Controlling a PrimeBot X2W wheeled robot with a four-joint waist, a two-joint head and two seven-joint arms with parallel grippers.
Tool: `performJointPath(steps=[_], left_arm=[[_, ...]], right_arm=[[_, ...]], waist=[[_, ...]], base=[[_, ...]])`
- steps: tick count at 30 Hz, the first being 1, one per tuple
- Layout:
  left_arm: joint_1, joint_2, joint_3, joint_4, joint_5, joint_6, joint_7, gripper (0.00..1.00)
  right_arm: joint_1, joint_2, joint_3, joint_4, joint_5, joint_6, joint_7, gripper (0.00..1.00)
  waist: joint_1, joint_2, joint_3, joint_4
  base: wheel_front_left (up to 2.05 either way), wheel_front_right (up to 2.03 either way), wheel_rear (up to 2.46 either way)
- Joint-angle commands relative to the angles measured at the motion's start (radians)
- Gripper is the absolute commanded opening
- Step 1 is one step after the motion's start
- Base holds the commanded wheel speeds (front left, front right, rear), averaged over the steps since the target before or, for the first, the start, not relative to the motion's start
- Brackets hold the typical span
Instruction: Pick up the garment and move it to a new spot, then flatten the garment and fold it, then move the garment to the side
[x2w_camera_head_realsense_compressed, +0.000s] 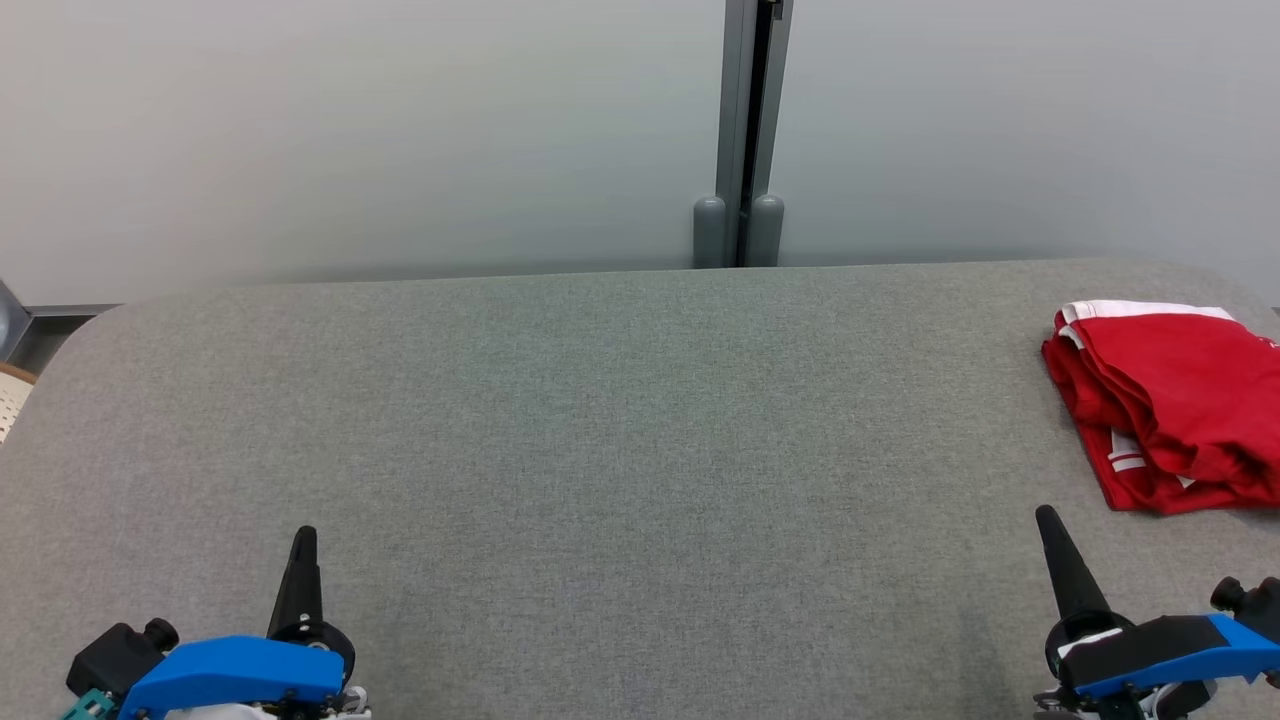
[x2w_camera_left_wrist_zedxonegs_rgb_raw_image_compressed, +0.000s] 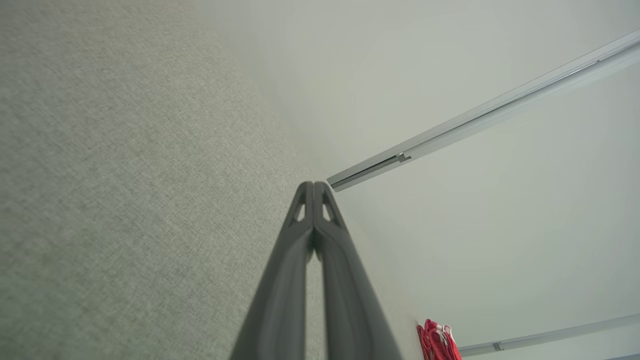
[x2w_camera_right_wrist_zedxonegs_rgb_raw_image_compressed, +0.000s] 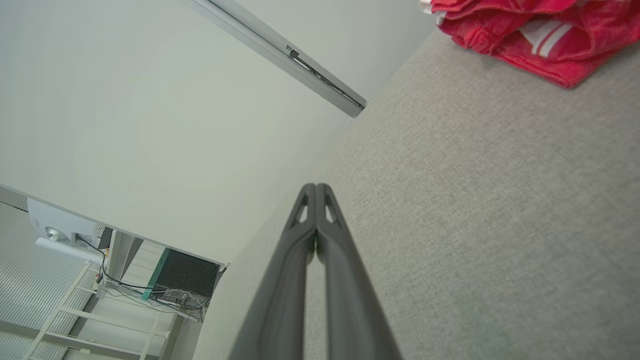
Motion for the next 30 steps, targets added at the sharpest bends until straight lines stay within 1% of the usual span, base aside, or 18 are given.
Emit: performJointPath(steps=[1,30], left_arm=[[-0.027,0.001,0.01,-0.016,-0.022,-0.01,0.007,0.0],[-0.047,-0.023,0.069,-0.05,-0.261,-0.013,0.082,0.0]], right_arm=[[-0.027,-0.004,-0.003,-0.007,0.029,0.0,0.003,0.0],[-0.054,-0.005,-0.009,0.009,0.32,0.0,0.025,0.0]], waist=[[-0.0001,0.0,0.0,0.0],[-0.0001,0.0,0.004,-0.001]], base=[[0.0,0.0,0.0],[0.0,0.0,0.0]])
